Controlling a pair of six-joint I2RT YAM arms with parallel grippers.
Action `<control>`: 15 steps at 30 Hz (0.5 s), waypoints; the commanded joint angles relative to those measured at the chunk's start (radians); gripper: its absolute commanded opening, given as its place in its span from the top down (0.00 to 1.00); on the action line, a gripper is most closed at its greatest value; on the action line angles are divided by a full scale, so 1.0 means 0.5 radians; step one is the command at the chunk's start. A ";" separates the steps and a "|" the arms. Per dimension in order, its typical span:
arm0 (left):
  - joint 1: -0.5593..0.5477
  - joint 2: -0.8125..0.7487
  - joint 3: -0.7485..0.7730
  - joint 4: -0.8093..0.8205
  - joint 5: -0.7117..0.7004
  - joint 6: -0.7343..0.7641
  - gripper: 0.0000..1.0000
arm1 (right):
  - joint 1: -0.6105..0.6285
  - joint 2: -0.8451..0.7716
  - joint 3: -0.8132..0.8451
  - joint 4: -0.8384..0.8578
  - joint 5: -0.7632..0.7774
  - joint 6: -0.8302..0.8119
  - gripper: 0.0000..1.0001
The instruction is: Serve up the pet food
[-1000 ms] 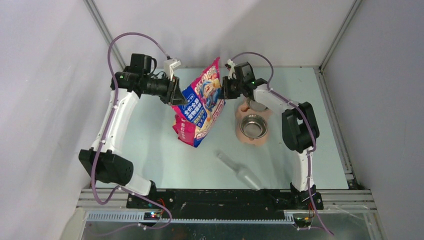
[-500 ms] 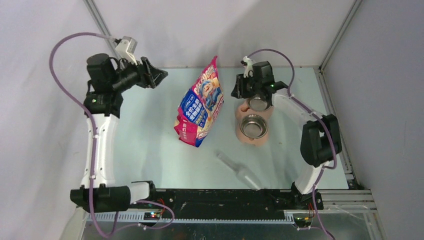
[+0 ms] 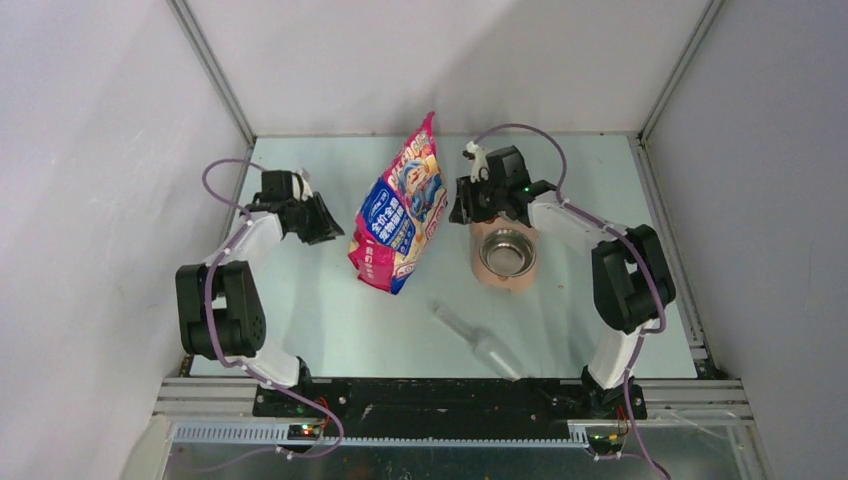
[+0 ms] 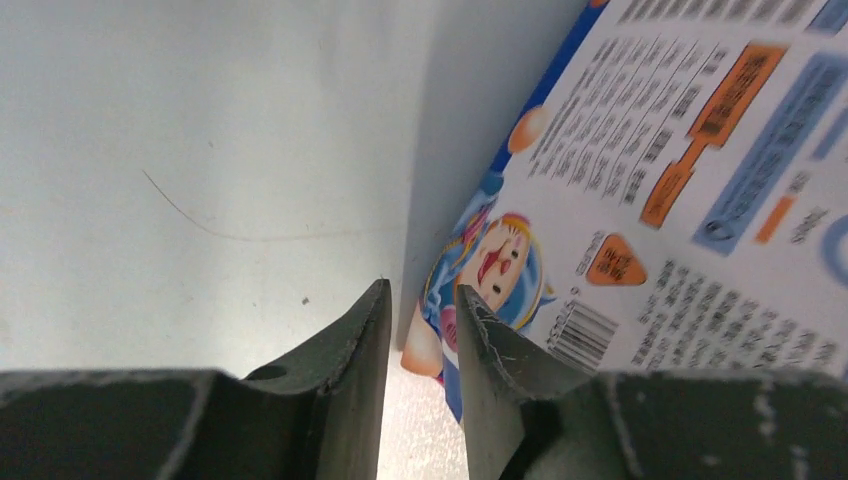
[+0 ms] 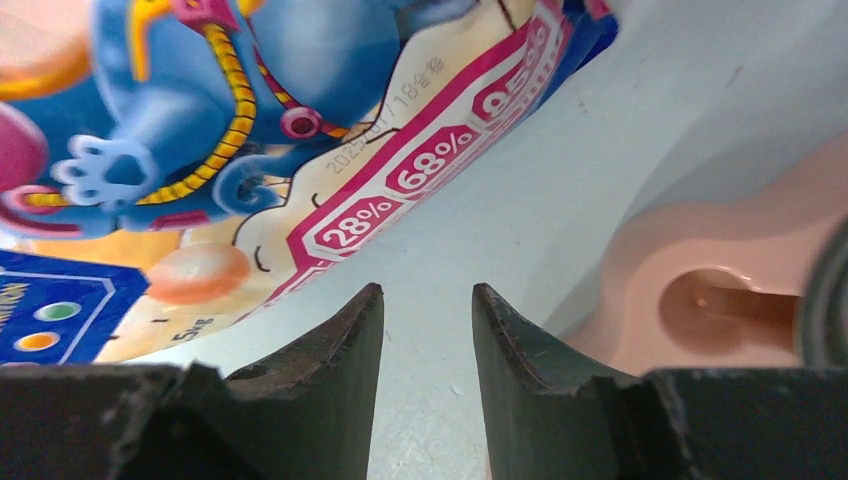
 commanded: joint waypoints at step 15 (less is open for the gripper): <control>-0.632 -0.047 -0.119 0.185 0.413 0.207 0.64 | 0.073 0.420 0.359 0.061 -0.038 -0.051 0.59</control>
